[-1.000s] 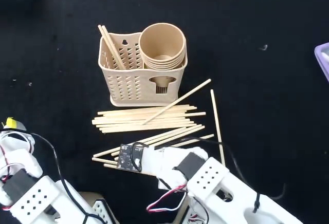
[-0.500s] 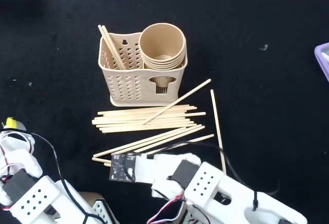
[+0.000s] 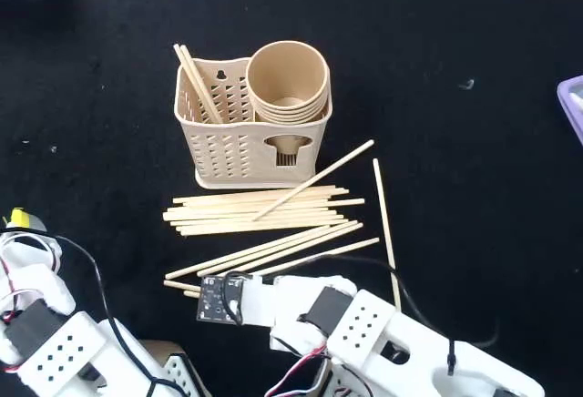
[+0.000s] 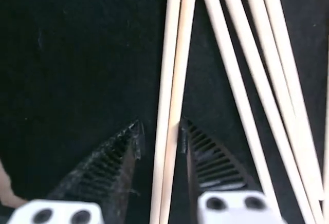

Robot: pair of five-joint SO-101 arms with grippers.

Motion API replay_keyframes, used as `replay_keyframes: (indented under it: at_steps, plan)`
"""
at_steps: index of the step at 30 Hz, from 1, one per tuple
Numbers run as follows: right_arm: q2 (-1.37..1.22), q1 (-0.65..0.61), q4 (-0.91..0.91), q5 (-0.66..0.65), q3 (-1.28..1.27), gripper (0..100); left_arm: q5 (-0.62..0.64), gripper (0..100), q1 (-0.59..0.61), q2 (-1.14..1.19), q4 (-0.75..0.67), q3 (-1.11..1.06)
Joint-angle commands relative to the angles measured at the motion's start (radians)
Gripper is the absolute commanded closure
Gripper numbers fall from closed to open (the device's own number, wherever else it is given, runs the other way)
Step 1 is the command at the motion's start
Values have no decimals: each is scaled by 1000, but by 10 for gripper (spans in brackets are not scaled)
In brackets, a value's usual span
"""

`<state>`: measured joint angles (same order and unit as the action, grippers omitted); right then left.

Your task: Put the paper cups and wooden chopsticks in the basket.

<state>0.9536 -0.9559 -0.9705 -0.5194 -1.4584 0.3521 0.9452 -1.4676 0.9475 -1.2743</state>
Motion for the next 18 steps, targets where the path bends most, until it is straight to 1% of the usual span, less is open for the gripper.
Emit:
replay_keyframes:
  at_steps: [1, 4, 7, 9, 15, 18]
  plan:
    - [8, -6, 20, -2, 2, 882, 9, 777, 2, -2, -5, 33]
    - [8, 0, 20, 6, 2, 858, 9, 777, 2, -2, 17, 41]
    - [-25, 92, 28, 2, 13, 800, 9, 777, 2, -2, 14, 38]
    - [-84, 141, 35, -2, 25, 803, 9, 777, 2, -2, 11, 38]
    - [-282, 143, 35, -3, 113, 812, 9, 777, 2, -2, 9, 36]
    - [-315, 144, 28, -3, 142, 812, 9, 777, 2, -2, 9, 36]
